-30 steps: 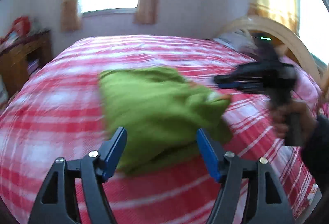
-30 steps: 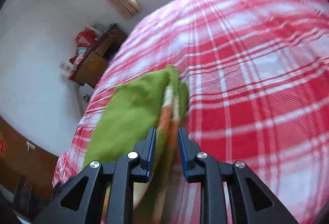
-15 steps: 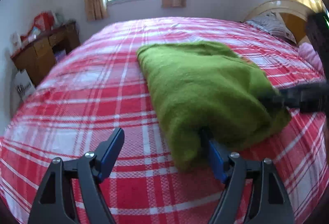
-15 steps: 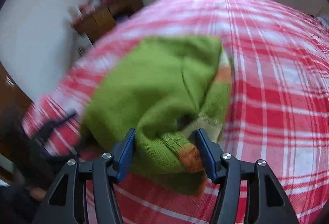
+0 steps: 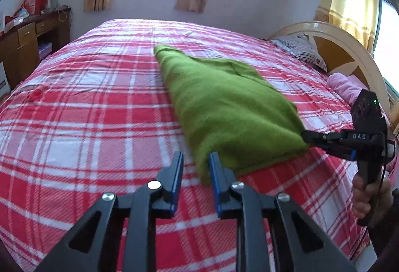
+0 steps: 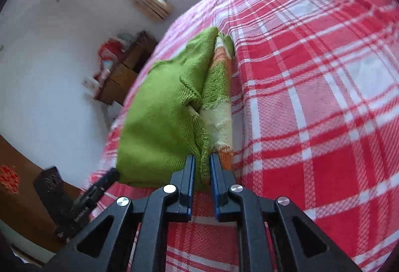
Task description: Fold small clothes
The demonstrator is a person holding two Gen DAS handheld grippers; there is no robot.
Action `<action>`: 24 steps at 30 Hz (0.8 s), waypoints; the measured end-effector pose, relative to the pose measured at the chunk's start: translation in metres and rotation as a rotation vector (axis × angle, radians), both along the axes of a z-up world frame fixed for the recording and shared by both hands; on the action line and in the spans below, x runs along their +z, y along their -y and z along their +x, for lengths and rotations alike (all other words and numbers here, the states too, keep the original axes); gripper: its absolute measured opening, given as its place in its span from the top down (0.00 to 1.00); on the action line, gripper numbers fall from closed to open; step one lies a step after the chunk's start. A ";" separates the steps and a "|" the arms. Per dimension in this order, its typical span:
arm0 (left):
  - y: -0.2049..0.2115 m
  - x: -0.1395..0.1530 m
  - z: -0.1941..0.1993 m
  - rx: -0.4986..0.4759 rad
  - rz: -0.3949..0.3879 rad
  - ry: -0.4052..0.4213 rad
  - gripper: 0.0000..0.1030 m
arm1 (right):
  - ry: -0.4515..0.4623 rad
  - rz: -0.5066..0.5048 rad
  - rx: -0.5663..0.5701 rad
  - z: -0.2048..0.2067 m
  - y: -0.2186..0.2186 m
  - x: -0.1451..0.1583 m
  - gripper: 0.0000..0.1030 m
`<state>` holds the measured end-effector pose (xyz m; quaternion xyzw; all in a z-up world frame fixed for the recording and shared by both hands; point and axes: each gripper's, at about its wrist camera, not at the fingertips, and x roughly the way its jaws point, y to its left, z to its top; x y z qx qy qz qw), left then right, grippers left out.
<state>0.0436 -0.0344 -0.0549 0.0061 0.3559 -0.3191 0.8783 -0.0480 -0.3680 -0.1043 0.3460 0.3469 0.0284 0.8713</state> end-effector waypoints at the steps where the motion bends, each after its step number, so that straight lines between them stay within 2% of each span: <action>1: -0.005 0.002 0.002 0.013 -0.006 0.000 0.77 | -0.004 -0.024 0.007 0.000 -0.003 0.005 0.89; 2: -0.009 0.004 0.007 0.026 -0.020 -0.004 0.77 | -0.009 -0.057 0.017 0.000 -0.005 0.009 0.89; 3: -0.014 0.007 0.012 0.042 -0.036 -0.016 0.72 | -0.017 -0.113 0.034 0.001 -0.011 0.016 0.86; 4: -0.020 0.012 0.019 0.061 -0.057 -0.029 0.60 | -0.023 -0.168 0.040 0.000 -0.017 0.025 0.86; 6: -0.024 0.018 0.029 0.099 -0.075 -0.019 0.43 | -0.039 -0.269 0.019 -0.001 -0.018 0.040 0.86; 7: -0.023 0.022 0.037 0.125 -0.076 -0.001 0.41 | -0.028 -0.319 -0.004 -0.004 -0.020 0.052 0.85; 8: -0.020 0.024 0.043 0.135 -0.072 0.007 0.41 | 0.004 -0.353 -0.025 -0.007 -0.021 0.063 0.79; 9: -0.015 0.027 0.050 0.142 -0.071 0.011 0.41 | 0.033 -0.371 -0.038 -0.008 -0.021 0.072 0.55; 11: -0.004 0.030 0.063 0.155 -0.079 0.012 0.41 | 0.071 -0.392 -0.056 -0.001 -0.023 0.085 0.18; 14: 0.013 0.032 0.081 0.182 -0.083 0.019 0.41 | 0.131 -0.428 -0.054 0.023 -0.029 0.092 0.19; 17: 0.028 0.024 0.096 0.234 -0.057 0.027 0.40 | 0.077 -0.451 -0.013 0.062 -0.031 0.082 0.58; 21: 0.040 -0.001 0.112 0.264 -0.084 -0.101 0.40 | -0.097 -0.418 0.002 0.107 -0.023 0.041 0.58; 22: 0.043 -0.006 0.111 0.264 -0.092 -0.115 0.40 | -0.113 -0.410 0.010 0.112 -0.022 0.031 0.59; 24: 0.047 -0.010 0.103 0.269 -0.095 -0.096 0.39 | -0.081 -0.465 0.020 0.110 -0.026 0.029 0.82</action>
